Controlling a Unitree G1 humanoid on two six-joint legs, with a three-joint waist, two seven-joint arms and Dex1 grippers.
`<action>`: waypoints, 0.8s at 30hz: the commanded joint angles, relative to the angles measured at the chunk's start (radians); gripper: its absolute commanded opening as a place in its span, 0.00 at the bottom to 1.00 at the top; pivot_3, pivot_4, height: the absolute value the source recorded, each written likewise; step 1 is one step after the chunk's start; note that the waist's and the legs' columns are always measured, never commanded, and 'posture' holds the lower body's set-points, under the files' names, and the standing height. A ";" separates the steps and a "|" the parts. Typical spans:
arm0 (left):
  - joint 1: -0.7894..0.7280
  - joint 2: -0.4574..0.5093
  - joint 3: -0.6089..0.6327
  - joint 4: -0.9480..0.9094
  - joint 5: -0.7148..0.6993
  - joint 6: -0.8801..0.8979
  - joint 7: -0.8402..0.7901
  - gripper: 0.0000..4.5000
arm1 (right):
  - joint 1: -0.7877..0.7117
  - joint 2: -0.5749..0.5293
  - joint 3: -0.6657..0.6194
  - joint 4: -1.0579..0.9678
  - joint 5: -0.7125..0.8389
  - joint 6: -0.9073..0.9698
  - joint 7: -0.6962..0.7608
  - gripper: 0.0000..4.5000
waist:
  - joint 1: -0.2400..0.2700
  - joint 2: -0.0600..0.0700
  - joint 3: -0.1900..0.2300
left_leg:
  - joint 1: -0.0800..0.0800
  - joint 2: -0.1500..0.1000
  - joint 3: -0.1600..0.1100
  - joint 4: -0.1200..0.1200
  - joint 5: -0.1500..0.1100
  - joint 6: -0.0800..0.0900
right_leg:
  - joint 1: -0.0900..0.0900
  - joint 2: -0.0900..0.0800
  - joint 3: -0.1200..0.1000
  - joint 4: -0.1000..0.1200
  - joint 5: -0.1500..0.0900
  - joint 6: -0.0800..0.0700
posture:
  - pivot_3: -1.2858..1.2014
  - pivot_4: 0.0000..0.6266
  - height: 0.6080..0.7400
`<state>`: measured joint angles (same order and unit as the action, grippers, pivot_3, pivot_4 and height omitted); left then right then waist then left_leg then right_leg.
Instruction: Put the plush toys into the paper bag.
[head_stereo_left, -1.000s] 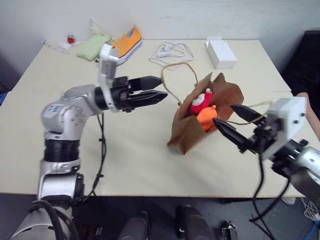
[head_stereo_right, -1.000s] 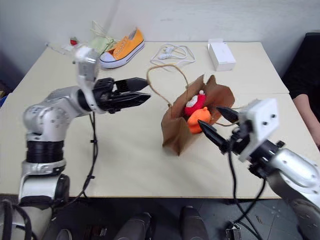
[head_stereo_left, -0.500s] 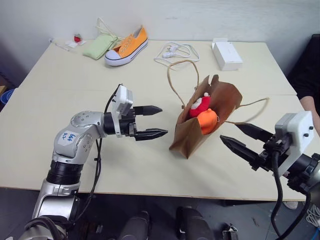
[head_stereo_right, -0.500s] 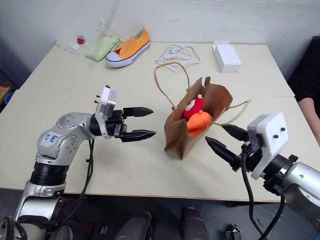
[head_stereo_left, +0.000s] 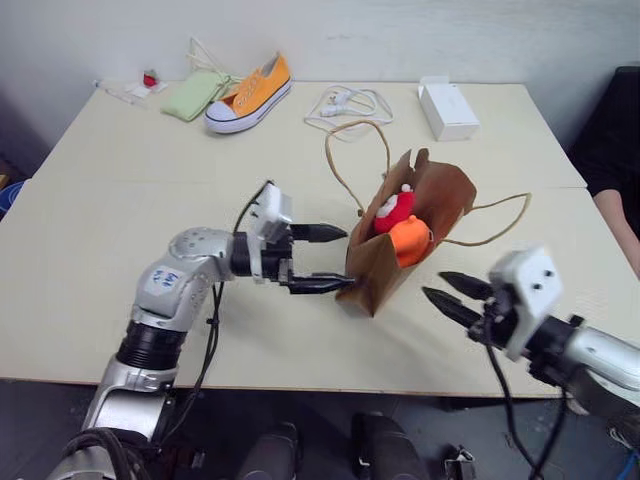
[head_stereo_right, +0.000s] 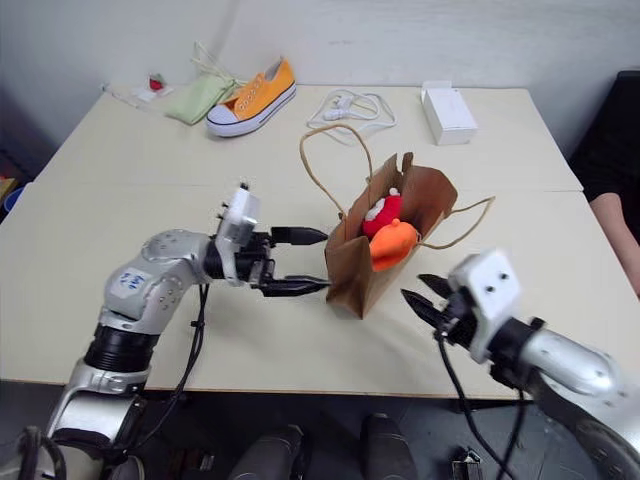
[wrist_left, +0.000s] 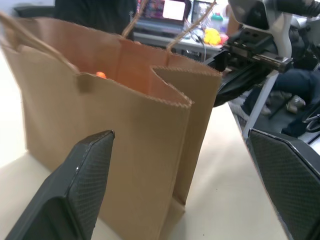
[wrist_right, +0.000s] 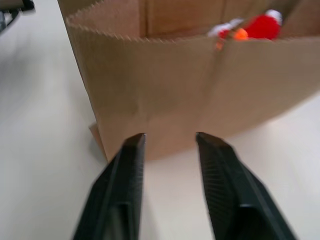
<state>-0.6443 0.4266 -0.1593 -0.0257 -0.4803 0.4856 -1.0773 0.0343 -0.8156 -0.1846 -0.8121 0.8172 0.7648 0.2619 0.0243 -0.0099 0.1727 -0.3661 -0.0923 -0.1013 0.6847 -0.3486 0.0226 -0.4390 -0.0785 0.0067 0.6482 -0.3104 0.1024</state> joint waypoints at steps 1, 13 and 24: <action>-0.041 -0.036 -0.030 0.073 0.075 -0.084 0.024 1.00 | -0.096 0.043 0.149 0.076 -0.137 -0.040 0.012 0.08 | 0.000 0.000 0.000 | -0.001 0.000 0.000 0.000 0.000 0.000 | -0.001 0.000 0.000 0.000 0.000 0.000 | 0.52 0.24 1.00; -0.041 -0.128 -0.029 0.151 0.145 -0.170 0.086 1.00 | -0.251 0.212 0.306 0.276 -0.323 -0.104 0.086 0.00 | -0.001 0.000 0.000 | -0.004 0.000 0.000 0.000 0.000 0.000 | -0.004 0.000 0.000 0.001 0.000 0.000 | 0.52 0.24 1.00; -0.072 -0.217 -0.019 0.233 0.227 -0.224 0.245 0.65 | -0.237 0.263 0.310 0.263 -0.393 -0.116 0.135 0.00 | 0.000 0.000 0.000 | -0.004 -0.001 0.000 0.001 0.000 0.000 | -0.005 0.000 0.000 0.002 0.000 0.000 | 0.52 0.24 1.00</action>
<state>-0.6924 0.2171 -0.1932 0.2129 -0.2557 0.2908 -0.8361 -0.2111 -0.5571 0.1464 -0.5042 0.4296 0.6737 0.3886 0.0241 -0.0096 0.1726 -0.3698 -0.0929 -0.1008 0.6854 -0.3485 0.0224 -0.4436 -0.0786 0.0069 0.6502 -0.3103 0.1022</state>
